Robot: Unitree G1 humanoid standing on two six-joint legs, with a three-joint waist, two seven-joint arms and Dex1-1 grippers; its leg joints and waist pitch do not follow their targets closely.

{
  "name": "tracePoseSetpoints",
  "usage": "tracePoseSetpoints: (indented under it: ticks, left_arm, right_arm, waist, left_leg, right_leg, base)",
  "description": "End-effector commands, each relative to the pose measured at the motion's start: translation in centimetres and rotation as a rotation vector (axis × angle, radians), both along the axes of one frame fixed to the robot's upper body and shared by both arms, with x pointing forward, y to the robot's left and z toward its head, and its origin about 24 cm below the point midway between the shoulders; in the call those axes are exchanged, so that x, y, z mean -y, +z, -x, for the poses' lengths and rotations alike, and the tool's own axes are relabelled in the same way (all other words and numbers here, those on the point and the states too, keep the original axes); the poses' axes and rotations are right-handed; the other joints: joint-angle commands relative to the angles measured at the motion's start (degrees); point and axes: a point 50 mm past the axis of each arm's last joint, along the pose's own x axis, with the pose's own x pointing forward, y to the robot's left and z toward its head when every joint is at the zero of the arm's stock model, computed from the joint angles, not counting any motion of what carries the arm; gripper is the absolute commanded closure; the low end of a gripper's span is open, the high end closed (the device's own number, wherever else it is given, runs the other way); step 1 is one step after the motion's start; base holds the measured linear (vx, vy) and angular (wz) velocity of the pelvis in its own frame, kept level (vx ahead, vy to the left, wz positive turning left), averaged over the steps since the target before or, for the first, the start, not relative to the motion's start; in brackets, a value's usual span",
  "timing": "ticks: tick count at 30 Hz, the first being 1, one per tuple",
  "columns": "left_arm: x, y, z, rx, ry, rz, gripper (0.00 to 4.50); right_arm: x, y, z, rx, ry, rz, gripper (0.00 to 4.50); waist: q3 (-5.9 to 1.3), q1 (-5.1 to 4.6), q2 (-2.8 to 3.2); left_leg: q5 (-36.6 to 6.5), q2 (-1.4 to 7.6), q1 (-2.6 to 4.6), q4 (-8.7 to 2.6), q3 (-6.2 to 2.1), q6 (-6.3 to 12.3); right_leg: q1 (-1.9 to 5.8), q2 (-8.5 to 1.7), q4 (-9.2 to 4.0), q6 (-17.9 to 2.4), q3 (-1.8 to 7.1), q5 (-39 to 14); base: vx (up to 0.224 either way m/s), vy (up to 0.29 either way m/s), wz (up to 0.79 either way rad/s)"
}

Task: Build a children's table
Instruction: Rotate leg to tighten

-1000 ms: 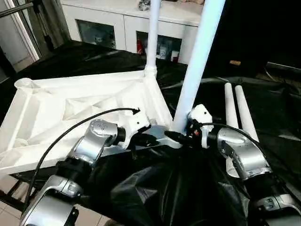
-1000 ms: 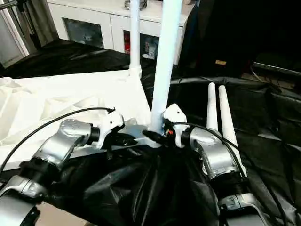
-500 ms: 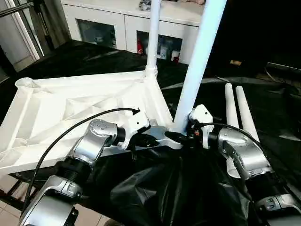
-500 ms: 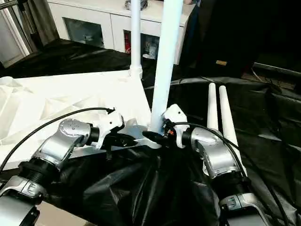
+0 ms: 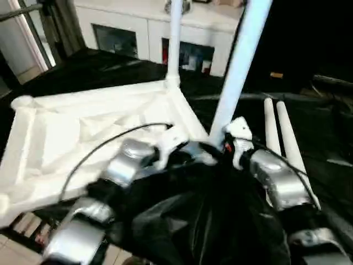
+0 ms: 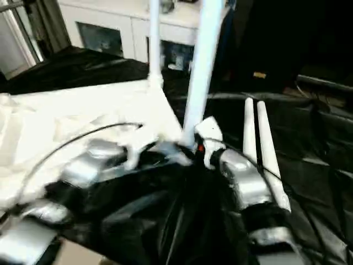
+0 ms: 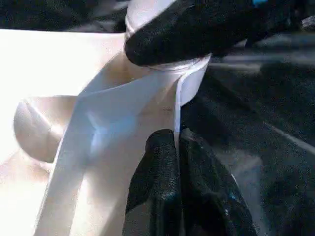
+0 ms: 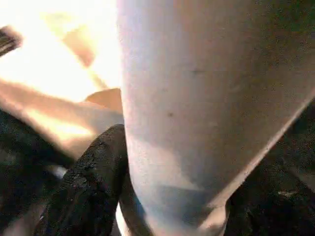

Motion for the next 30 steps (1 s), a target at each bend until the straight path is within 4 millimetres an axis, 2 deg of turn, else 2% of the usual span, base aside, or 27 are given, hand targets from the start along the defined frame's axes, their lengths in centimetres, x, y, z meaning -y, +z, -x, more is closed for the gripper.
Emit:
tracePoseSetpoints:
  ticks: [1, 2, 4, 5, 6, 7, 8, 9, 11, 13, 14, 17, 21, 22, 23, 25, 30]
  left_arm:
    - [2.4, 2.8, -1.9, 0.115, 0.163, 0.093, 4.5]
    - [2.4, 2.8, -1.9, 0.115, 0.163, 0.093, 4.5]
    - [3.5, 3.0, -2.2, 0.134, 0.2, 0.077, 4.5]
    - [3.8, 3.1, -2.3, 0.14, 0.203, 0.07, 4.5]
    - [3.8, 3.1, -2.3, 0.14, 0.204, 0.07, 4.5]
    - [3.9, 3.1, -2.3, 0.144, 0.19, 0.073, 4.5]
    - [3.9, 3.0, -2.1, 0.149, 0.164, 0.077, 4.5]
    - [4.0, 3.0, -2.1, 0.151, 0.151, 0.078, 4.5]
    - [3.9, 2.8, -1.9, 0.149, 0.127, 0.084, 4.5]
    - [3.8, 2.8, -1.8, 0.149, 0.109, 0.087, 4.5]
    - [3.4, 2.6, -1.6, 0.141, 0.074, 0.094, 4.5]
    - [2.9, 2.6, -1.0, 0.17, -0.019, 0.121, 4.5]
    - [1.9, 2.4, 0.1, 0.141, -0.127, 0.158, 4.5]
    - [1.2, 2.1, 0.6, 0.122, -0.176, 0.154, 4.5]
    - [0.9, 2.0, 0.8, 0.114, -0.195, 0.15, 4.5]
    - [0.6, 1.9, 1.0, 0.109, -0.211, 0.147, 4.5]
    - [-1.0, 1.6, 1.5, 0.085, -0.257, 0.131, 4.5]
  right_arm:
    - [-3.5, -3.6, 1.5, -0.179, 0.016, -0.019, 1.95]
    - [-3.5, -3.6, 1.5, -0.179, 0.016, -0.019, 1.95]
    - [-4.6, -3.7, 0.9, -0.178, -0.044, 0.016, 1.95]
    - [-4.9, -3.6, 0.7, -0.173, -0.054, 0.026, 1.95]
    - [-4.9, -3.6, 0.7, -0.173, -0.055, 0.026, 1.4]
    - [-5.3, -3.3, 0.5, -0.171, -0.05, -0.027, 1.4]
    - [-5.4, -2.9, 0.4, -0.17, -0.031, -0.081, 1.23]
    - [-5.5, -2.8, 0.3, -0.168, -0.023, -0.097, 1.23]
    - [-5.3, -2.6, 0.4, -0.148, 0.002, -0.086, 1.04]
    - [-5.1, -2.5, 0.4, -0.134, 0.02, -0.077, 1.04]
    - [-4.6, -2.3, 0.6, -0.115, 0.078, -0.065, 1.04]
    - [-3.3, -1.9, 1.0, -0.09, 0.171, -0.054, 1.04]
    - [-1.5, -1.3, 1.3, -0.068, 0.255, -0.053, 1.04]
    - [-0.4, -0.9, 1.4, -0.059, 0.292, -0.038, 1.04]
    - [0.1, -0.8, 1.5, -0.053, 0.311, -0.027, 1.04]
    - [0.5, -0.7, 1.6, -0.056, 0.33, -0.02, 1.04]
    - [1.8, -0.2, 2.4, -0.065, 0.435, 0.002, 1.04]
  waist:
    - [-3.34, -0.45, -0.55]
    - [-3.34, -0.51, -0.73]
    - [-3.36, -0.53, -0.37]
    - [-3.42, -0.74, -0.43]
    - [-3.48, -0.7, -0.44]
    - [-3.5, -0.63, -0.48]
    - [-3.59, -0.54, -0.27]
    - [-3.57, -0.61, -0.43]
    - [-3.67, -0.52, -0.66]
    - [-3.65, -0.47, -0.59]
    - [-3.6, -0.39, -0.77]
    - [-3.59, -0.06, -0.79]
    - [-3.58, -0.21, -0.92]
    - [-3.75, -0.12, -0.88]
    - [-3.72, -0.18, -0.83]
    - [-3.74, -0.19, -0.67]
    - [-3.68, -0.19, -0.52]
  left_leg:
    - [-14.3, 1.82, 1.07, -4.51, -0.58, -0.08]
    - [-14.2, 1.78, 0.88, -4.55, -0.56, -0.11]
    - [-15.0, 1.79, 0.97, -4.61, -0.7, -0.29]
    - [-15.2, 1.73, 0.75, -4.67, -0.74, -0.27]
    - [-14.9, 1.72, 0.67, -4.67, -0.75, -0.03]
    - [-14.8, 1.78, 0.68, -4.68, -0.78, 0.17]
    - [-14.5, 1.77, 0.58, -4.59, -0.75, 0.62]
    - [-14.1, 1.81, 0.3, -4.67, -0.79, 1.13]
    - [-12.9, 1.86, 0.26, -4.58, -0.73, 1.48]
    - [-12.3, 1.84, 0.29, -4.52, -0.65, 1.78]
    - [-12.2, 1.8, 0.29, -4.46, -0.59, 2.12]
    - [-11.9, 1.95, 0.17, -4.46, -0.65, 2.87]
    - [-10.8, 1.99, 0.05, -4.41, -0.49, 3.85]
    - [-9.8, 2.21, 0.12, -4.31, -0.52, 3.98]
    - [-9.4, 2.23, -0.02, -4.26, -0.51, 4.13]
    - [-9.4, 2.24, 0.25, -4.19, -0.3, 4.35]
    - [-10.9, 2.35, 0.27, -4.34, -0.32, 4.05]
  right_leg:
    - [1.89, -3.98, -5.52, -8.2, 2.49, -23.2]
    - [2.02, -3.93, -5.6, -8.0, 2.44, -23.2]
    - [1.92, -4.03, -5.67, -7.8, 2.39, -23.1]
    - [2.13, -4.04, -5.67, -7.8, 2.36, -22.7]
    - [2.19, -4.03, -5.61, -7.7, 2.37, -21.8]
    - [2.22, -4.08, -5.58, -7.8, 2.37, -21.3]
    - [2.31, -4.15, -5.42, -8.0, 2.45, -20.0]
    - [2.52, -4.07, -5.32, -8.1, 2.39, -18.7]
    - [2.6, -4.06, -5.04, -8.7, 2.34, -16.4]
    - [2.66, -4.07, -4.95, -9.2, 2.36, -15.7]
    - [2.72, -4.13, -5.02, -9.3, 2.35, -15.9]
    - [2.98, -4.3, -5.11, -9.0, 2.28, -16.7]
    - [2.9, -4.25, -5.11, -9.1, 2.35, -17.1]
    - [2.99, -4.31, -4.82, -9.8, 2.28, -15.9]
    - [2.99, -4.31, -4.69, -10.2, 2.32, -15.1]
    - [2.65, -4.13, -4.66, -11.2, 2.33, -14.2]
    - [2.71, -4.05, -4.53, -11.6, 2.22, -14.1]
  base:
    - [0.0, 0.0, 0.0]
    - [0.0, 0.0, 0.0]
    - [0.0, 0.0, 0.0]
    - [0.0, 0.0, 0.0]
    - [0.0, 0.0, 0.0]
    - [0.0, 0.0, 0.0]
    - [0.0, 0.0, 0.0]
    - [0.0, 0.0, 0.0]
    - [0.0, 0.0, 0.0]
    - [0.0, 0.0, 0.0]
    - [0.0, 0.0, 0.0]
    - [0.0, 0.0, 0.0]
    - [0.0, 0.0, 0.0]
    - [0.0, 0.0, 0.0]
    - [0.0, 0.0, 0.0]
    - [0.0, 0.0, 0.0]
    - [0.0, 0.0, 0.0]
